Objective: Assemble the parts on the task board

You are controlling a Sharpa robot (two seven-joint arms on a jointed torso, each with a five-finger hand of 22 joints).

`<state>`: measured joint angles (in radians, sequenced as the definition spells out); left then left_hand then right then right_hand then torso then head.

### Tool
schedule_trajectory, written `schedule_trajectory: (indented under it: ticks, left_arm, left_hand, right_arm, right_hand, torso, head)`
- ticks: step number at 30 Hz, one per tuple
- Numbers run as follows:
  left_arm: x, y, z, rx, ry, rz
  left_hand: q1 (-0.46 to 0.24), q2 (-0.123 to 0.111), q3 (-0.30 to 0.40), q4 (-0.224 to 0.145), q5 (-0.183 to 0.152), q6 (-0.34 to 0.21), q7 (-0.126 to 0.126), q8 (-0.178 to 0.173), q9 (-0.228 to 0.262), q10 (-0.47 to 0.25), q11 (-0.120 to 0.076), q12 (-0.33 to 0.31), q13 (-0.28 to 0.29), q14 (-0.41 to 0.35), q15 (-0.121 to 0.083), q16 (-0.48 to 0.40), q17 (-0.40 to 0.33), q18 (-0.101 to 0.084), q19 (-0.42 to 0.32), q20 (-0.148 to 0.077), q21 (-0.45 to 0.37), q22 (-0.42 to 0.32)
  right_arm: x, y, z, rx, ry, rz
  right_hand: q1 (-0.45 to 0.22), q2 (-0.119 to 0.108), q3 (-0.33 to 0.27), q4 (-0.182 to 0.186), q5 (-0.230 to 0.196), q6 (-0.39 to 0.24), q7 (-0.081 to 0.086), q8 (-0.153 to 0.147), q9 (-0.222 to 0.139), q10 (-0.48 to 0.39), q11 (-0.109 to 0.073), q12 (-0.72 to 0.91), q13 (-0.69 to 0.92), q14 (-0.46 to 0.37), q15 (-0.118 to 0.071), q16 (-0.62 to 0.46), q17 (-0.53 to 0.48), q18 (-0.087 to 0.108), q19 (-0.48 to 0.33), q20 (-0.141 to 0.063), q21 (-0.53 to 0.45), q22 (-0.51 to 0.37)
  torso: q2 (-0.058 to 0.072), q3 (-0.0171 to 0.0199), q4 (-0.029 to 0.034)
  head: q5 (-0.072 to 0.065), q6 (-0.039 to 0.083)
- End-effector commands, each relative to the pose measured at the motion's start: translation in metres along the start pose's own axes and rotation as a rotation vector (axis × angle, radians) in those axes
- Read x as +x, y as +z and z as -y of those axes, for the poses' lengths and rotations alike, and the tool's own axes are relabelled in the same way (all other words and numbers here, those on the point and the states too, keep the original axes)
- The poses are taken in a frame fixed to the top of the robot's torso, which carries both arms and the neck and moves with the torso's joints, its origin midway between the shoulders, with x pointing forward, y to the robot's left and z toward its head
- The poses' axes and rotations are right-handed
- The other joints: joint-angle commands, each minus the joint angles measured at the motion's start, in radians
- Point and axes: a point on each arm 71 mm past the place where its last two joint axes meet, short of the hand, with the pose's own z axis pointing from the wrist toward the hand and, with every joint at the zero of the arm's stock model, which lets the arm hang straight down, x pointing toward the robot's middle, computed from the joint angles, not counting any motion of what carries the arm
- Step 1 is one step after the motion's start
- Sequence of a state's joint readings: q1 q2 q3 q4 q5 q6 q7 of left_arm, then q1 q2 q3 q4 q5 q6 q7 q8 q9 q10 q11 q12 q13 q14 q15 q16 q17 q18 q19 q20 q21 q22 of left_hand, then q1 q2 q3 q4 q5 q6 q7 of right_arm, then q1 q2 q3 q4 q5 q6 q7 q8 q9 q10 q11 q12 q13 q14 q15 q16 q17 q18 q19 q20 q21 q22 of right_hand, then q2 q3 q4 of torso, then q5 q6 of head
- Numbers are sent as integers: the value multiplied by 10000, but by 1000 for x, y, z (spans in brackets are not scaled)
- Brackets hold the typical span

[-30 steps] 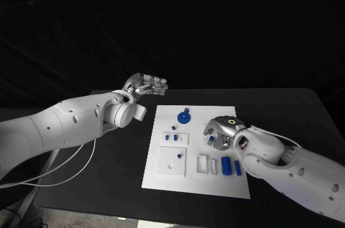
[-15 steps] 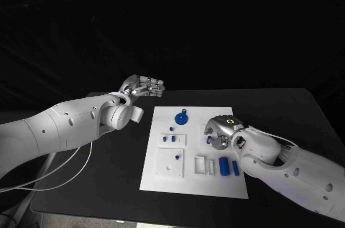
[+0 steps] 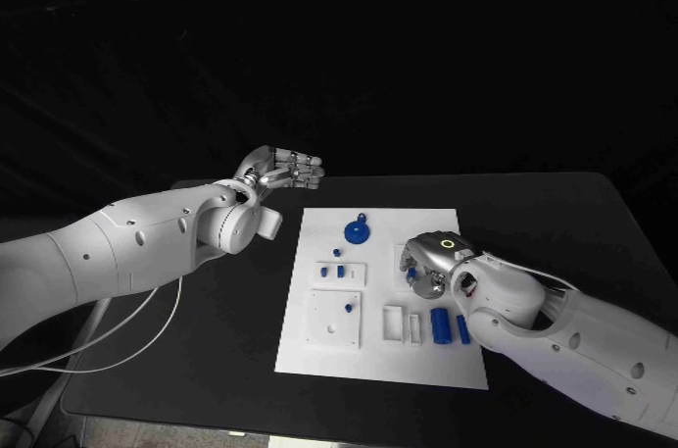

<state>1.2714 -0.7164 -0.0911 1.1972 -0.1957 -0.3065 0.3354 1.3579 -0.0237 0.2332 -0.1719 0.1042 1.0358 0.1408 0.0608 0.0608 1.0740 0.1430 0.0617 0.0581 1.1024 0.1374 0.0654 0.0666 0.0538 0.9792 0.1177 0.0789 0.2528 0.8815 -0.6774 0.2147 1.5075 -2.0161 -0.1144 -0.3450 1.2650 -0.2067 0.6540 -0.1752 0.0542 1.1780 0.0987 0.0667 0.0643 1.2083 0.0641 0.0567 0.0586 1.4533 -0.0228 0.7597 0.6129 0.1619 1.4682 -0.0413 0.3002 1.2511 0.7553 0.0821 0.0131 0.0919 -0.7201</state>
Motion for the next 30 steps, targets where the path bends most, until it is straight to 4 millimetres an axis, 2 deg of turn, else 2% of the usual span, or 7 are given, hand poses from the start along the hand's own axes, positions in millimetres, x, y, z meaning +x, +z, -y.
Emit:
schedule_trajectory:
  ticks: [1,10,20,21,22,24,30]
  left_arm:
    - [1,0,1,44,-84,-67]
    - [0,0,1,-3,-83,-65]
    - [1,0,0,-36,-85,-76]
    - [1,0,0,-37,-85,-78]
    - [1,0,0,-40,-86,-82]
    - [1,0,0,-42,-89,-88]
    - [0,0,0,-53,-85,-78]
  left_hand:
    - [-32,83,4,-5,23,66,24,29,14,-25,12,6,-8,-34,-3,-42,-16,92,34,-5,58,-12]
    - [-26,84,-33,9,-3,44,32,27,13,-50,20,10,-7,-35,-4,-41,-15,137,130,-20,117,-1]
    - [-12,101,-64,23,-5,40,33,28,14,-51,21,10,-6,-37,-2,-41,-15,161,135,-12,145,16]
    - [-9,109,-67,27,-5,43,34,29,14,-53,21,10,-7,-36,-2,-40,-15,166,140,-13,154,21]
    - [-9,109,-67,27,-5,43,34,29,14,-53,21,10,-7,-36,-2,-40,-15,166,140,-13,154,21]
    - [-8,111,-73,30,-6,46,30,30,14,-56,23,10,-6,-34,-2,-40,-15,172,145,-13,163,27]
    - [-3,116,-83,33,-9,47,31,29,14,-55,22,11,-6,-32,-2,-40,-15,180,149,-13,179,38]
  right_arm:
    - [5,0,0,16,-299,-421]
    - [9,0,1,106,-465,-604]
    - [4,0,-2,7,-274,91]
    - [4,0,-3,-19,-234,190]
    - [2,0,-4,-72,-152,390]
    - [1,-1,-5,-123,-71,592]
    - [-6,-3,-10,-264,133,1199]
  right_hand:
    - [-53,74,-83,-4,-59,93,12,-35,8,96,-1,30,-1,-8,-84,41,7,-77,300,-93,40,25]
    - [36,207,17,-91,-57,153,6,-36,10,207,-32,31,1,-30,-118,37,20,-131,282,-137,112,103]
    - [30,639,283,-105,-68,585,-98,-5,48,862,-234,38,17,-58,-281,20,62,-325,285,-296,885,506]
    - [51,709,324,-106,-60,668,-122,17,63,956,-267,67,29,-59,-286,15,63,-388,316,-304,1351,636]
    - [5,726,397,-164,-77,844,-167,-13,77,1195,-330,32,25,-50,-338,-11,64,-478,333,-366,1756,857]
    - [-3,739,437,-193,-60,908,-188,-8,84,1262,-355,51,32,-41,-359,-22,64,-521,327,-387,1974,967]
    - [29,714,516,-252,-61,1051,-228,-19,87,1429,-402,48,34,-23,-429,-76,83,-601,256,-477,2197,1174]
  torso:
    - [2,-4,4]
    - [-4,1,0]
    - [-3,10,-5]
    - [-3,10,-5]
    - [-4,10,2]
    - [-4,10,6]
    - [0,-3,14]
  head:
    - [2,-14]
    - [14,-28]
    - [-7,-26]
    - [-7,-26]
    - [-10,-30]
    - [-10,-30]
    - [18,-42]
